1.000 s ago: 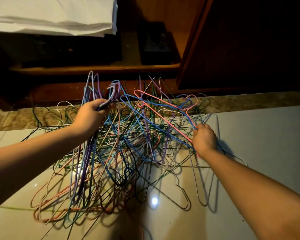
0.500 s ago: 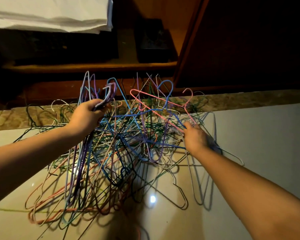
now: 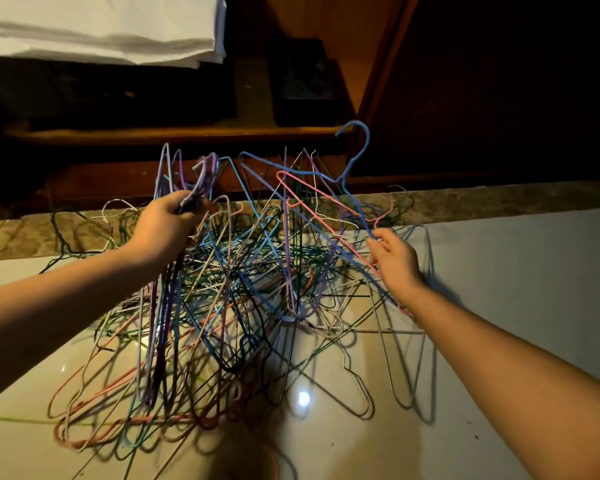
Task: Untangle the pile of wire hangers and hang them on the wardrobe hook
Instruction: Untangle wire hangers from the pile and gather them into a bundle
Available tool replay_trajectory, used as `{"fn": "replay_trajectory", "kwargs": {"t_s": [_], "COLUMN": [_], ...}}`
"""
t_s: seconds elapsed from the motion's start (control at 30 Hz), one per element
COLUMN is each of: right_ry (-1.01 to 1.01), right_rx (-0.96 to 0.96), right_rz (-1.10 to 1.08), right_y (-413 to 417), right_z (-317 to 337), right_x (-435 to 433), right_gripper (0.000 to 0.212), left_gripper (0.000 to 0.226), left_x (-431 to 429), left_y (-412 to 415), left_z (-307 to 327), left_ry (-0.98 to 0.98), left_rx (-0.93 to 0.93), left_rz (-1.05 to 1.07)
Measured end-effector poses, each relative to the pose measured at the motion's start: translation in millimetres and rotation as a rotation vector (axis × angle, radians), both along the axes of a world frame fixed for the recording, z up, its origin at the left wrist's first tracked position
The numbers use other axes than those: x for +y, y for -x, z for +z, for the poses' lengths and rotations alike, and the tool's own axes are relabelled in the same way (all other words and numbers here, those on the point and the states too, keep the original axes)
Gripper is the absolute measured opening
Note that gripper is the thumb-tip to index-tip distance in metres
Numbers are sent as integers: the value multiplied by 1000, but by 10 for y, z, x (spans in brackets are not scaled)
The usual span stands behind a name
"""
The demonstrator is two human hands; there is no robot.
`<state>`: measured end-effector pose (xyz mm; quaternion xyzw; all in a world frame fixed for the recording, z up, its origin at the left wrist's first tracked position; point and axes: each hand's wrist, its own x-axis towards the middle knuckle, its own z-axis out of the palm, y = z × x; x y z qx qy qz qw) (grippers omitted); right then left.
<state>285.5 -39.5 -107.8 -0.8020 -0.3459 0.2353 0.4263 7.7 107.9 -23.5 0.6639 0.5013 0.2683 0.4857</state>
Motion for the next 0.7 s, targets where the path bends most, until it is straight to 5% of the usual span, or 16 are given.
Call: {"fn": "replay_trajectory", "kwargs": {"t_s": [0.23,0.47,0.7], "right_ry": [-22,-122,60], "right_rx": [508,901,691], "right_rz": [1,-267,-259], "right_y": [123,28,44], "right_z": [200,288,151], "right_x": [206,140,24], "right_gripper": [22,20,21], "left_gripper": [22,19,20], "left_x": [32,-21,-77], "left_y": [-45,-70,-92], "left_z": [132,111,109], "left_ry": [30,30,45], "left_rx": [-172,-195,-167], "left_rz": [71,65,54]}}
